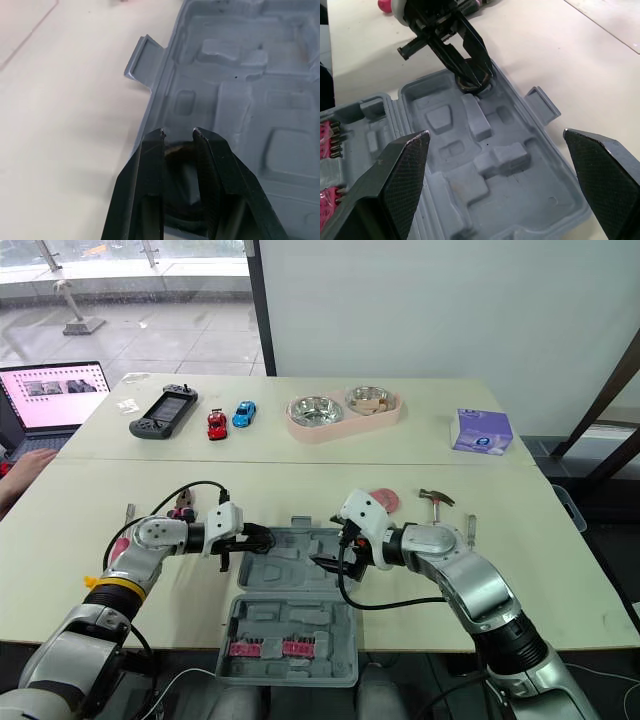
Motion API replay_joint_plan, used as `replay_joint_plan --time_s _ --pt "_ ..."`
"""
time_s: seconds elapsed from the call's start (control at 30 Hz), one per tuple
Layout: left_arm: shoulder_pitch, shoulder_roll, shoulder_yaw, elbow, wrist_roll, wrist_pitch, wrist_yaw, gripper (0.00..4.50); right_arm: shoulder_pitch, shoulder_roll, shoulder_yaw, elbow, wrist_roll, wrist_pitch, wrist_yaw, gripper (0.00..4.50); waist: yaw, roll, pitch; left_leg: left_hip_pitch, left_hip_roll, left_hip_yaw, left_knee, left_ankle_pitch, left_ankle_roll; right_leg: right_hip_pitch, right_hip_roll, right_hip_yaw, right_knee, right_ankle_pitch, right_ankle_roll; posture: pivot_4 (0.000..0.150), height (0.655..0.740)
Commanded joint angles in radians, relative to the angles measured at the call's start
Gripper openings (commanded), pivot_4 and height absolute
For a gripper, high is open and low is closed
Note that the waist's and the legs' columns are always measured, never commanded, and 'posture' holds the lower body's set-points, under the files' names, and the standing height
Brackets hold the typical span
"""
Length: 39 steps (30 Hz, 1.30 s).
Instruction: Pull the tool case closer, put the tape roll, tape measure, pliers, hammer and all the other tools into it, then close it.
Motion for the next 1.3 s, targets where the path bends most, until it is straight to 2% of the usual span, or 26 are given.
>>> replay_joint_plan --time_s 0.03,0.3,0.57,0.67,0.83,1.0,1.13,1.3 --pt "0.027 0.014 -0.042 0.081 0.079 -0.043 0.041 0.96 -0.003 -0.002 -0.036 -0.032 0.009 -0.012 -0.003 4.50 -0.001 0.001 0.000 0.001 0.000 0.000 0.000 0.000 0.000 0.000 0.000 0.000 0.000 0.000 0.000 0.150 0.7387" --pt "0.032 0.011 -0.033 0.102 0.042 -0.057 0.055 0.96 -0.010 -0.007 -0.038 -0.023 0.004 -0.015 0.003 4.50 -0.004 0.002 -0.001 0.010 0.000 0.000 -0.002 0.000 0.000 0.007 0.000 0.000 -0.001 -0.003 0.004 0.150 0.7387" --pt "0.015 0.053 0.061 -0.101 -0.132 0.130 -0.059 0.96 -0.016 -0.006 -0.045 -0.006 -0.001 -0.037 0.006 4.50 -0.006 0.001 0.000 0.009 0.000 0.000 -0.002 0.000 0.000 0.006 0.000 0.000 -0.001 -0.003 0.004 0.150 0.7387" --pt "0.016 0.097 0.102 -0.239 -0.207 0.265 -0.105 0.96 -0.016 -0.011 -0.072 0.010 0.002 -0.059 0.006 4.50 -0.002 0.001 0.001 0.007 0.000 0.000 -0.002 0.000 0.000 0.006 0.000 0.000 -0.001 -0.002 0.003 0.150 0.7387" --pt "0.046 0.231 0.167 -0.427 -0.307 0.532 -0.168 0.96 0.004 -0.052 -0.133 0.047 -0.002 -0.094 0.018 4.50 0.000 0.001 0.001 0.002 0.000 0.000 -0.002 0.000 0.000 0.003 0.000 0.000 -0.003 -0.001 0.000 0.150 0.7387" --pt "0.137 0.336 0.230 -0.480 -0.321 0.612 -0.171 0.96 0.030 -0.092 -0.184 0.066 0.010 -0.108 0.036 4.50 -0.005 0.002 0.002 0.001 0.000 0.000 -0.002 0.000 0.000 0.001 0.000 0.000 -0.002 -0.003 0.003 0.150 0.7387" --pt "0.202 0.316 0.214 -0.521 -0.301 0.589 -0.136 0.96 0.030 -0.095 -0.194 0.090 0.005 -0.118 0.041 4.50 -0.003 0.002 0.002 -0.001 0.000 0.000 -0.001 0.000 0.000 -0.001 0.000 0.000 -0.002 -0.002 0.003 0.150 0.7387" --pt "0.191 0.197 0.162 -0.550 -0.291 0.592 -0.086 0.96 0.028 -0.082 -0.181 0.082 0.007 -0.108 0.036 4.50 0.009 0.002 0.002 -0.005 -0.001 -0.001 0.001 0.000 0.000 -0.002 0.000 0.000 -0.004 -0.001 0.000 0.150 0.7387"
